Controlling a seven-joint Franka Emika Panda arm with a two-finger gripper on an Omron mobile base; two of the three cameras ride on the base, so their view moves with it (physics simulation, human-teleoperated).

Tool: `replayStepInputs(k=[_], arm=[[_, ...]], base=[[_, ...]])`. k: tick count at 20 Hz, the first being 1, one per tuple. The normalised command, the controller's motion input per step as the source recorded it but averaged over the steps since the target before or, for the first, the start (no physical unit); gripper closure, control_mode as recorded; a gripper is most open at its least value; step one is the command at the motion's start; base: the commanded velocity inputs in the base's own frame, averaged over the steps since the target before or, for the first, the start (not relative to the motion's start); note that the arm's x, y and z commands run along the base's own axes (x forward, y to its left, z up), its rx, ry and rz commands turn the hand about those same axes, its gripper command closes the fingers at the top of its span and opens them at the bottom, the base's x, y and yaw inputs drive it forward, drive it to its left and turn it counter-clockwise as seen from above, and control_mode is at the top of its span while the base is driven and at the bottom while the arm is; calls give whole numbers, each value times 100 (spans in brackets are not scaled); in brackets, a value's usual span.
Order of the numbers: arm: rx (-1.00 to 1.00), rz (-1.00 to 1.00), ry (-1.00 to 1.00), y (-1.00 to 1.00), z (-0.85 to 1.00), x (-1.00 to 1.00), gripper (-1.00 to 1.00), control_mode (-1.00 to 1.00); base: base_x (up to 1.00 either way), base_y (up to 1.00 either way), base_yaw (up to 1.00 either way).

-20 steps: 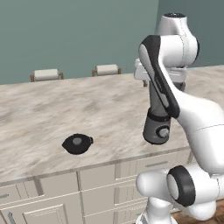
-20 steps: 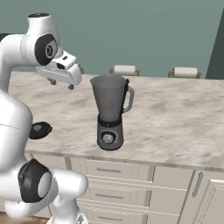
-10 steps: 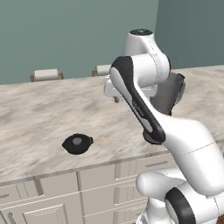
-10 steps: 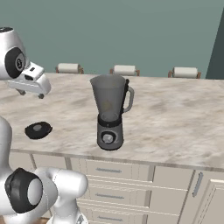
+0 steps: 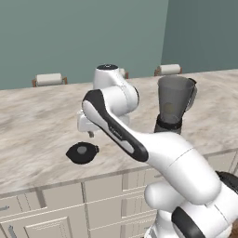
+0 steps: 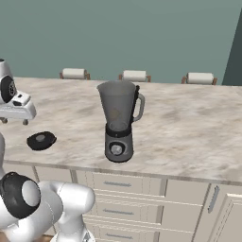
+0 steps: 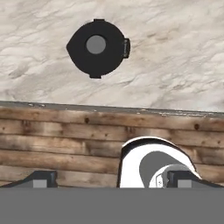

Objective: Grab the garlic and lemon from the fridge, place them in the blender, close the lid, and turn on the blender to create a marinade.

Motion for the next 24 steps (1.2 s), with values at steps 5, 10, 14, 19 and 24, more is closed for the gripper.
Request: replayStepInputs(k=[5, 10, 14, 19, 24], arm=[[0, 2, 8, 66, -89, 56, -100, -100], [-3, 0, 9, -1, -19, 30, -100, -100], [-5, 0, 3, -27, -25, 27, -100, -100], [0, 0, 9, -7, -30, 3, -100, -100], [0, 0, 6, 0, -67, 8, -100, -100]], base=[[0, 0, 0], [0, 0, 0], [0, 0, 0], [0, 0, 0], [0, 0, 0]])
